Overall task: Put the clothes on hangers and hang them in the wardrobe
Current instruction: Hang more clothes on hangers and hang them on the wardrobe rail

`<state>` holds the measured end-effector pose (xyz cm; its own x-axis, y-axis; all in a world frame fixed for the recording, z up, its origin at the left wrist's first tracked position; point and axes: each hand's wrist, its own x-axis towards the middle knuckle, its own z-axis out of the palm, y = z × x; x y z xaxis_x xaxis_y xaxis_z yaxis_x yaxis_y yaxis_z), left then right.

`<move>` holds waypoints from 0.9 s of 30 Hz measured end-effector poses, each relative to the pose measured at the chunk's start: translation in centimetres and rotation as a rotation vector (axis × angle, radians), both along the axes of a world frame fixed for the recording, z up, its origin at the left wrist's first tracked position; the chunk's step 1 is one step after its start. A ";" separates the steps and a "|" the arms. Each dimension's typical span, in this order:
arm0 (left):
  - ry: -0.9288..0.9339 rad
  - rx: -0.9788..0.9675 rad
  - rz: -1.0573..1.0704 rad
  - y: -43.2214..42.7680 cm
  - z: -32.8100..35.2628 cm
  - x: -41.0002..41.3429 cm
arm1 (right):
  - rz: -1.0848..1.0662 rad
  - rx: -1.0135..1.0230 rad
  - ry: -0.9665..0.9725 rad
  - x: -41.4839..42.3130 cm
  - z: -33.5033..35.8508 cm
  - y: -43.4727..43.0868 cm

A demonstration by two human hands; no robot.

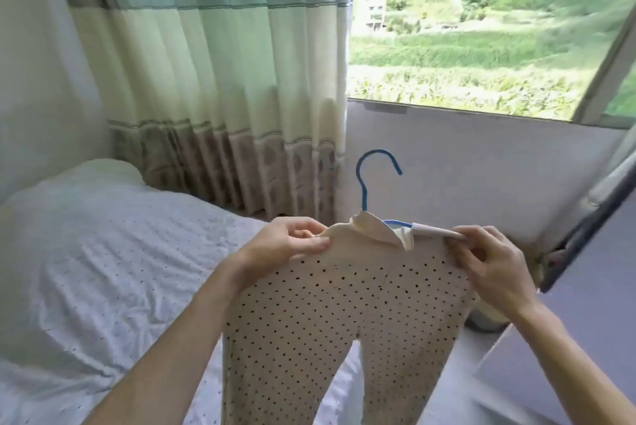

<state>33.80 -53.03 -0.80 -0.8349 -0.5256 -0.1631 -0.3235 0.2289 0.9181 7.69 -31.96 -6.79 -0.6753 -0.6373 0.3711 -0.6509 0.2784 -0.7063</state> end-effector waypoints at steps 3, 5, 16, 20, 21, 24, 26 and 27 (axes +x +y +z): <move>0.061 -0.015 -0.085 2.6 0.3 -6.0 | -0.209 -0.023 -0.026 -2.6 1.1 4.6; 0.085 -0.043 -0.123 4.3 0.5 -9.9 | -0.366 -0.060 -0.041 -2.9 1.7 7.3; 0.192 0.017 -0.400 16.8 -1.7 -23.8 | -0.427 -0.195 -0.623 -0.9 4.3 11.1; 0.222 0.129 -0.515 18.6 -2.6 -24.3 | -0.641 -0.222 -0.478 -2.4 4.2 11.4; 0.207 0.139 -0.556 18.5 -2.6 -24.6 | -0.659 -0.202 -0.463 -2.5 4.5 11.6; 0.120 0.075 -0.739 17.1 -2.1 -25.5 | -0.621 -0.172 -0.471 -2.4 5.4 12.4; 0.094 -0.023 -0.816 15.5 -1.2 -26.5 | -0.607 -0.130 -0.448 -2.3 5.4 12.9; 0.104 -0.061 -0.821 14.6 -0.6 -27.2 | -0.614 -0.105 -0.430 -2.4 5.3 13.1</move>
